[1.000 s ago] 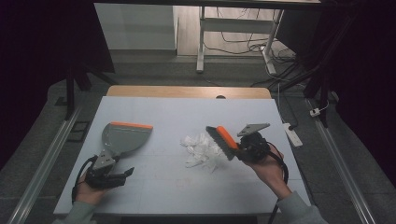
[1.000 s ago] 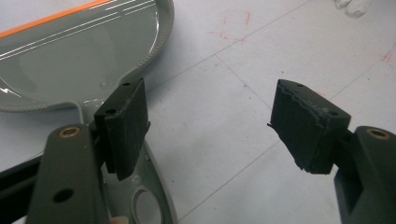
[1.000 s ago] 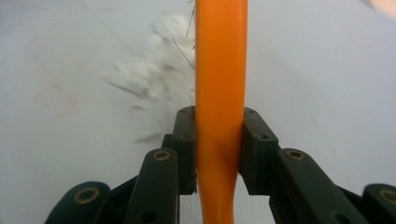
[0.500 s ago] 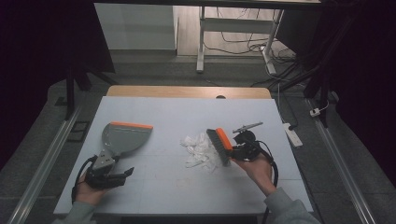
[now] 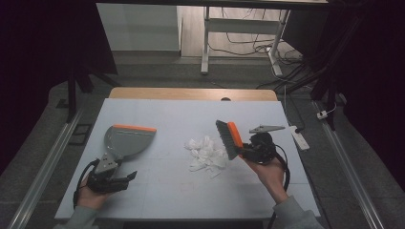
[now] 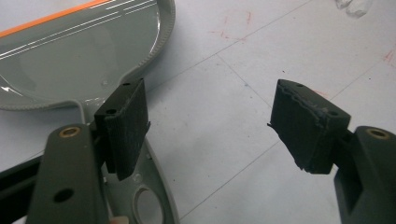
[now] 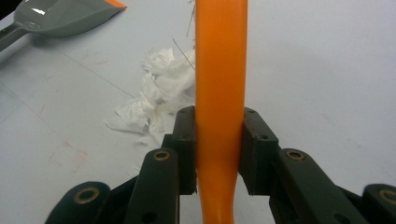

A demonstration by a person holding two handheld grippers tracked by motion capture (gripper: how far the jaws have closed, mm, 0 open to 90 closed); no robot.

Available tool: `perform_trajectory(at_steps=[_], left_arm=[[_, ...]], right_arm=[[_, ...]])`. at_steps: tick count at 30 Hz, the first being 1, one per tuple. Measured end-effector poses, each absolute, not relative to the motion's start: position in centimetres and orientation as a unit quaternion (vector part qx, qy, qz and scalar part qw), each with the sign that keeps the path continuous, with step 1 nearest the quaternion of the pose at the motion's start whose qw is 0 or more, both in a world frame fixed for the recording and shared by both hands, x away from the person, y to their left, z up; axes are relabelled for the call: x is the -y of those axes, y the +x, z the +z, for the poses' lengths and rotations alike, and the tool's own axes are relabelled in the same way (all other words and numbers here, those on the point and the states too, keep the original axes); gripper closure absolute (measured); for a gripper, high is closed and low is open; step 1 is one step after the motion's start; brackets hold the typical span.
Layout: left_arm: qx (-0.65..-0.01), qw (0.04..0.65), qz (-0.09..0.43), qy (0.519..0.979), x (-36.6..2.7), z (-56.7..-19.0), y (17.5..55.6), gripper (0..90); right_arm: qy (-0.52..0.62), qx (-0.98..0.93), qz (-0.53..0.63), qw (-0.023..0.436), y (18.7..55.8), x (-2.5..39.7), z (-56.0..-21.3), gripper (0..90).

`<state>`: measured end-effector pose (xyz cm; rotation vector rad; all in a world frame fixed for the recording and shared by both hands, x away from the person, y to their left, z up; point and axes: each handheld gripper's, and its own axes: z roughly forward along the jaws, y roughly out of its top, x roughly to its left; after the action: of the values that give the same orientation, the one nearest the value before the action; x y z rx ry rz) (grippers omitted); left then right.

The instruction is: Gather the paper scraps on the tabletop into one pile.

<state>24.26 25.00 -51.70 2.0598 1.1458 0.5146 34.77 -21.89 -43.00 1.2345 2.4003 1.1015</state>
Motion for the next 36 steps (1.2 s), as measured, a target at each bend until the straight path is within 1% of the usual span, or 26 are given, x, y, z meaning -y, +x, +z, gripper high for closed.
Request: perform_trajectory(at_steps=[8, 14, 21, 29, 36], left_arm=[[-0.444, 0.356, 0.200, 0.797, -25.1, -51.7, 24.3, 28.8], [-0.444, 0.356, 0.200, 0.797, -25.0, -51.7, 24.2, 28.8], [-0.446, 0.361, 0.199, 0.795, -25.0, -51.6, 24.1, 28.6], [-0.444, 0.364, 0.201, 0.794, -24.9, -51.6, 24.1, 28.6], [-0.444, 0.364, 0.202, 0.794, -24.9, -51.5, 24.1, 28.6]], right_arm=[[0.421, -0.811, 0.390, 0.112, 34.4, 23.5, -43.4, 70.3], [0.401, -0.818, 0.396, 0.118, 33.9, 24.5, -44.0, 70.3], [0.392, -0.817, 0.401, 0.136, 32.7, 26.5, -44.9, 70.4], [0.387, -0.821, 0.392, 0.152, 31.4, 28.8, -46.8, 70.4], [0.384, -0.822, 0.388, 0.161, 31.0, 29.5, -47.2, 70.3]])
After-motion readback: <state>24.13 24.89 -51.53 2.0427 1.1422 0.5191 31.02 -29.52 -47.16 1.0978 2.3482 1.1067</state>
